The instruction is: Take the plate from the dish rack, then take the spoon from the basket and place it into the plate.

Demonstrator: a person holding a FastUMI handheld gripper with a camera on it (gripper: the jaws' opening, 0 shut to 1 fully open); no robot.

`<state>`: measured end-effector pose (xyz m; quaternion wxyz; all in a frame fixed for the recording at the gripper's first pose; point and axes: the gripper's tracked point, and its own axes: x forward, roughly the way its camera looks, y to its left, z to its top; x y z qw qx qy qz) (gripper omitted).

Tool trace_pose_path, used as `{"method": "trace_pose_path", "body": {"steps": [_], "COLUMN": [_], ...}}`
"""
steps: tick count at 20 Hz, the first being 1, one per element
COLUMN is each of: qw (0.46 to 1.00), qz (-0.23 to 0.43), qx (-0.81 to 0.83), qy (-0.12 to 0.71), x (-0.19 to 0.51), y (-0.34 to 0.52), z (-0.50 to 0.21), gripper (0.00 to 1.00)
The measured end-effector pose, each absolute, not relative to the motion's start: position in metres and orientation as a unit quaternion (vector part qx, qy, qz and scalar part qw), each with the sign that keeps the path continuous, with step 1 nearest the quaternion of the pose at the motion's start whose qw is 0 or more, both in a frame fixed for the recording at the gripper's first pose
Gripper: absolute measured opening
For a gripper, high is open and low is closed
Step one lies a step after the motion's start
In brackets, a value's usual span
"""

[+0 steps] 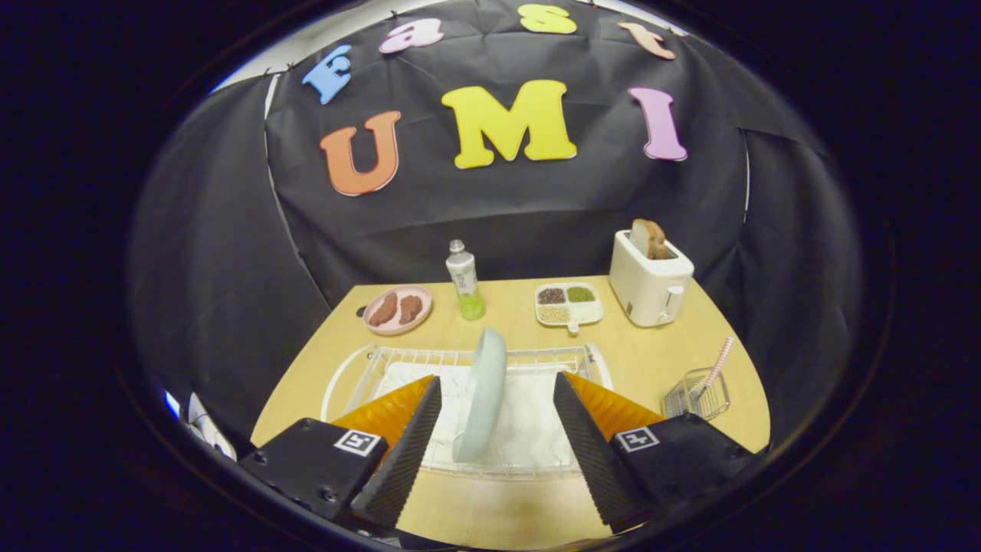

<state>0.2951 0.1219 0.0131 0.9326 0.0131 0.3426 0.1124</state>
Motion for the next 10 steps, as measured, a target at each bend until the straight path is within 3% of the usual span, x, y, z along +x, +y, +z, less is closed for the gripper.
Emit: {"method": "trace_pose_path", "body": {"steps": [2, 5, 7, 10], "qw": [0.918, 0.899, 0.881, 0.861], "qz": [0.122, 0.112, 0.074, 0.032], "qx": [-0.018, -0.065, -0.109, -0.111], "qy": [0.377, 0.417, 0.455, 0.495], "x": [0.304, 0.316, 0.323, 0.334], "y": [0.134, 0.144, 0.136, 0.134], "z": [0.004, -0.007, -0.014, -0.016], "gripper": [0.93, 0.8, 0.67, 0.58]}}
